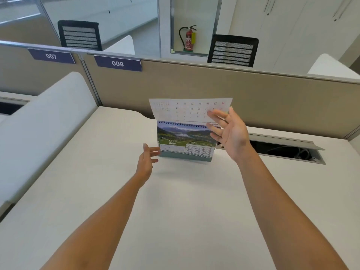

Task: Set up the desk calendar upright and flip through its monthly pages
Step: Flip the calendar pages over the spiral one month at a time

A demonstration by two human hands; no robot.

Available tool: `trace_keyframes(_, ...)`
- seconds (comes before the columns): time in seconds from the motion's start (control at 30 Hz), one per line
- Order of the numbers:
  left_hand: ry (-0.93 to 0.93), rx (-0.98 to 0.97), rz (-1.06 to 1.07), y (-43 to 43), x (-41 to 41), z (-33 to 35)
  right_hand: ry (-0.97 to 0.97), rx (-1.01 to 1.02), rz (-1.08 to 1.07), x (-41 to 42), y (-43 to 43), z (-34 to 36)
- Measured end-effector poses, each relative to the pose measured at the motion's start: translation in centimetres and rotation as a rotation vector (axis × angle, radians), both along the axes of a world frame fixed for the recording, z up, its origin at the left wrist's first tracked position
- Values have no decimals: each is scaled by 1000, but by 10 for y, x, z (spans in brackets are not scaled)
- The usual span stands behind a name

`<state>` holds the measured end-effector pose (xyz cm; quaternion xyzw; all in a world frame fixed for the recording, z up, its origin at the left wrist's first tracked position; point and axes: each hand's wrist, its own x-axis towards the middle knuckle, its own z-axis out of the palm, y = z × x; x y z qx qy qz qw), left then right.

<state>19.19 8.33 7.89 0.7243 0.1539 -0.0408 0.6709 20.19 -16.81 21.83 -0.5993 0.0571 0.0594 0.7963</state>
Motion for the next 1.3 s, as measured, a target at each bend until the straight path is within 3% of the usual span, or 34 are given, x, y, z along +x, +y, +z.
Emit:
trace_keyframes(0.17, -29, 55, -14, -3, 2, -1, -205, -538, -76, 20, 14, -18)
trace_keyframes(0.27, -62, 130, -26, -2, 4, -5, -141, -916, -71, 32, 7, -39)
trace_keyframes(0.33, -48, 180, -24, 0, 7, -7, -90, -1034, -64, 36, 4, -48)
trace_keyframes(0.47, -10, 215, -28, 0, 16, -11, -119, -985, -240, 32, 1, -66)
trace_keyframes(0.6, 36, 263, -51, -1, 25, -15, 78, -808, -433, 14, -1, -94)
trace_keyframes(0.77, 62, 238, -57, -9, 35, -10, 288, -757, -203, -6, 7, -133)
trace_keyframes(0.93, 26, 207, -97, -16, 39, -5, 262, -746, -59, -13, 15, -143)
trace_keyframes(1.1, -4, 198, -99, -12, 38, -7, 243, -789, -78, -14, 18, -144)
trace_keyframes(1.3, 27, 186, -48, -10, 35, -11, 184, -793, -261, -23, 18, -145)
